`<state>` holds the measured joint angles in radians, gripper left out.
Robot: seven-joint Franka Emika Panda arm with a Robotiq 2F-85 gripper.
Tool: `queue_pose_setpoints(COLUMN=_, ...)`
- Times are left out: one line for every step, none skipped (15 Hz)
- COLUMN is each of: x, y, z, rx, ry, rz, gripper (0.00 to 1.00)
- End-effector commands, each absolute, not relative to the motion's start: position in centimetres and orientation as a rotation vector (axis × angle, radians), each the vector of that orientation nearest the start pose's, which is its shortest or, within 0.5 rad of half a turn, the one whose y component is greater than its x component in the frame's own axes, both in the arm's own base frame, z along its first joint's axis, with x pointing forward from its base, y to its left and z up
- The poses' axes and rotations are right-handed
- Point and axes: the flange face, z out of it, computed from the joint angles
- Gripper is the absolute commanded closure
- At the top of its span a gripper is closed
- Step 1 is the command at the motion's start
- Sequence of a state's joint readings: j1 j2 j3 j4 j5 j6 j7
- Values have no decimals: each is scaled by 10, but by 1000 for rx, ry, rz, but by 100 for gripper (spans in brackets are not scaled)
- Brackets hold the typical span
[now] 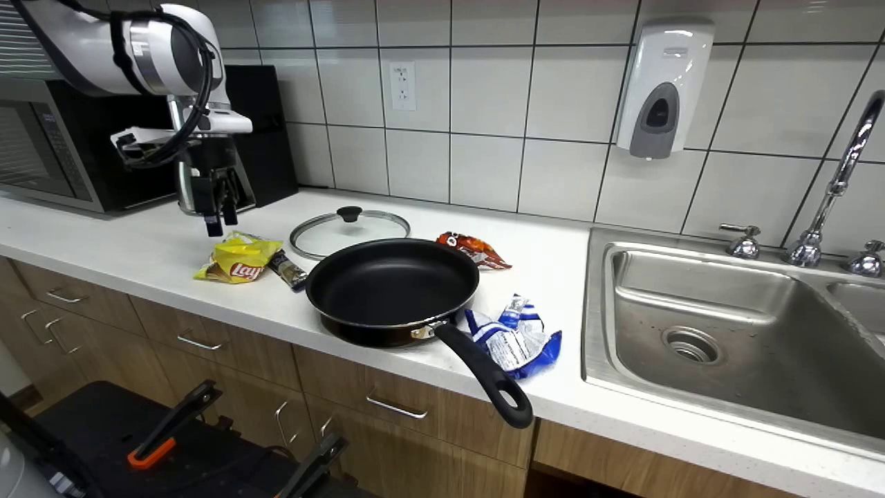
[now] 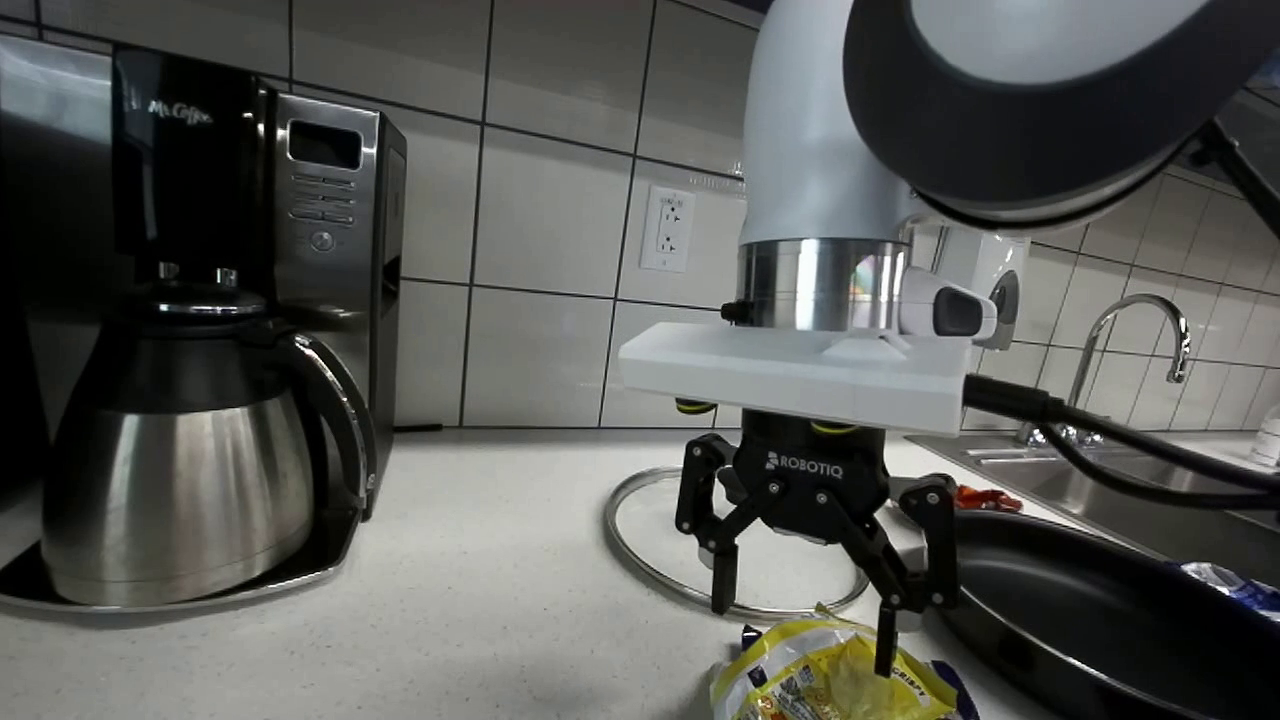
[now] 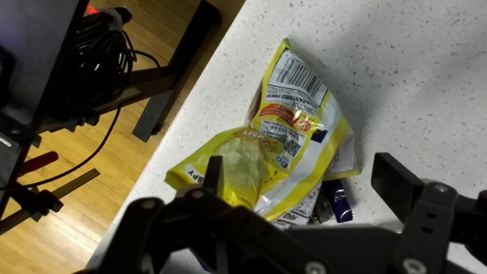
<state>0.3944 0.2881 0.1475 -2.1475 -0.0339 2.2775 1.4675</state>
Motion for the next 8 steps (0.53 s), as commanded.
queue_pose_setpoints(x=486, y=287, z=254, rx=-2916, ry=1456, rz=138, gripper=0)
queue_pose_setpoints(x=488, y=289, z=252, rx=-2915, ry=1454, rz=141, gripper=0)
queue_pose_setpoints(x=491, y=290, z=251, rx=-2912, ry=1452, rz=146, gripper=0)
queue_pose_setpoints(x=493, y=291, z=250, rx=-2912, ry=1449, rz=149, gripper=0)
queue_pose_setpoints(x=495, y=293, z=249, rx=-2910, ry=1449, rz=152, gripper=0)
queue_pose_setpoints(x=497, y=294, z=248, rx=-2905, ry=1456, rz=157, gripper=0)
queue_pose_setpoints(x=497, y=294, z=246, rx=-2889, ry=1468, rz=172, gripper=0)
queue_pose_setpoints(x=498, y=294, z=245, rx=-2885, ry=1475, rz=178, gripper=0)
